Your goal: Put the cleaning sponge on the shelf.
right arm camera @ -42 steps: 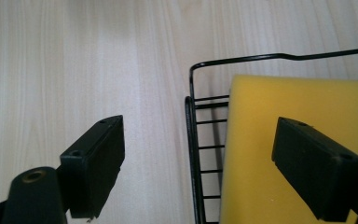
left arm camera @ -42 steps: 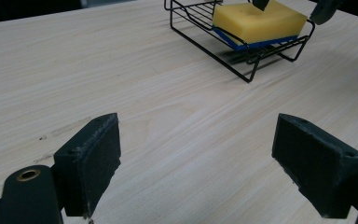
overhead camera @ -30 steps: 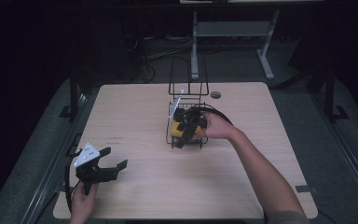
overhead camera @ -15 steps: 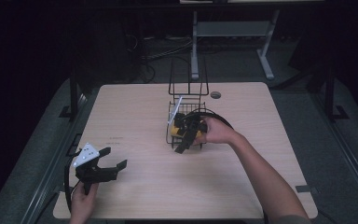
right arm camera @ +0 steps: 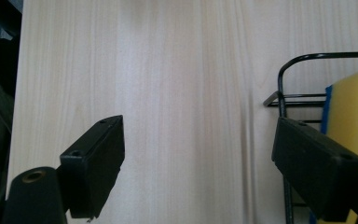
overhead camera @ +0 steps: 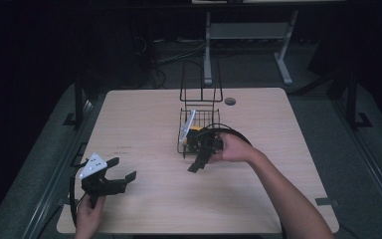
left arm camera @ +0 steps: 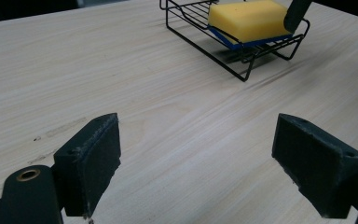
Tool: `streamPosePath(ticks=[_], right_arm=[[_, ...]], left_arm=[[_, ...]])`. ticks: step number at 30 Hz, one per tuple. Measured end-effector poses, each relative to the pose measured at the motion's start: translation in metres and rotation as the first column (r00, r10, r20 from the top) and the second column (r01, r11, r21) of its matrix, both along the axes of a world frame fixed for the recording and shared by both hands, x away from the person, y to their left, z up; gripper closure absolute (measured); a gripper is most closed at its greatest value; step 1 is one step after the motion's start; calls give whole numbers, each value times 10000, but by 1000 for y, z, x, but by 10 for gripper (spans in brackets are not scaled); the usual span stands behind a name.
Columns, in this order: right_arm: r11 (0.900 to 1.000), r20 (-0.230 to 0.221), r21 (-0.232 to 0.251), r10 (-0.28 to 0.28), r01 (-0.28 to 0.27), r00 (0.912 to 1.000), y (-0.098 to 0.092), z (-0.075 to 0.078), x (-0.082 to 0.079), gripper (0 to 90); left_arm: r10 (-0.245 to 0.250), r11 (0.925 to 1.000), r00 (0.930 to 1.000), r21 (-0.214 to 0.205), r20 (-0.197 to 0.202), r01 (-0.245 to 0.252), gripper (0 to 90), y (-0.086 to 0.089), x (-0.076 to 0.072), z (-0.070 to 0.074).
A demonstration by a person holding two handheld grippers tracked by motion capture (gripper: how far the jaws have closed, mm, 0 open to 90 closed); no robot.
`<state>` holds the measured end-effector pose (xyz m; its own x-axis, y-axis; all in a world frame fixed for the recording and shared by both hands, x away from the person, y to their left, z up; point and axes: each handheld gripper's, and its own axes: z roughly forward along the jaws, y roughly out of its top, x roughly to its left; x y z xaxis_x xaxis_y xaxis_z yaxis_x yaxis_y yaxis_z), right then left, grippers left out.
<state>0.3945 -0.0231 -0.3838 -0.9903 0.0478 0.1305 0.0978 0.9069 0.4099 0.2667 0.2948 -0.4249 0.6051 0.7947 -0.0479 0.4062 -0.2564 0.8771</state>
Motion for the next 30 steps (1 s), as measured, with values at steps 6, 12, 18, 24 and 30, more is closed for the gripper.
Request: streamPosePath(ticks=[6, 12, 18, 24, 30], right_arm=[[9999, 15, 122, -63, 63, 10000, -8, -2, -7, 168], [9995, 55, 261, -176, 175, 9998, -19, -5, -15, 167], [9989, 80, 241, -413, 411, 9991, -33, -8, -22, 167], [9965, 35, 282, -782, 781, 9969, -48, -9, -26, 167], [9955, 90, 363, -883, 879, 9961, -58, -11, -30, 167]], left_arm=[[20, 10000, 10000, -9, 11, -20, 147, 0, 0, 0], [9, 10000, 10000, 25, -8, -9, 148, 0, -1, 0], [-15, 10000, 10000, 45, -38, 15, 147, -1, 0, -1], [-23, 10000, 10000, 49, -51, 24, 147, -1, 0, -1], [0, 10000, 10000, 49, -49, 0, 147, -1, -1, -1]])
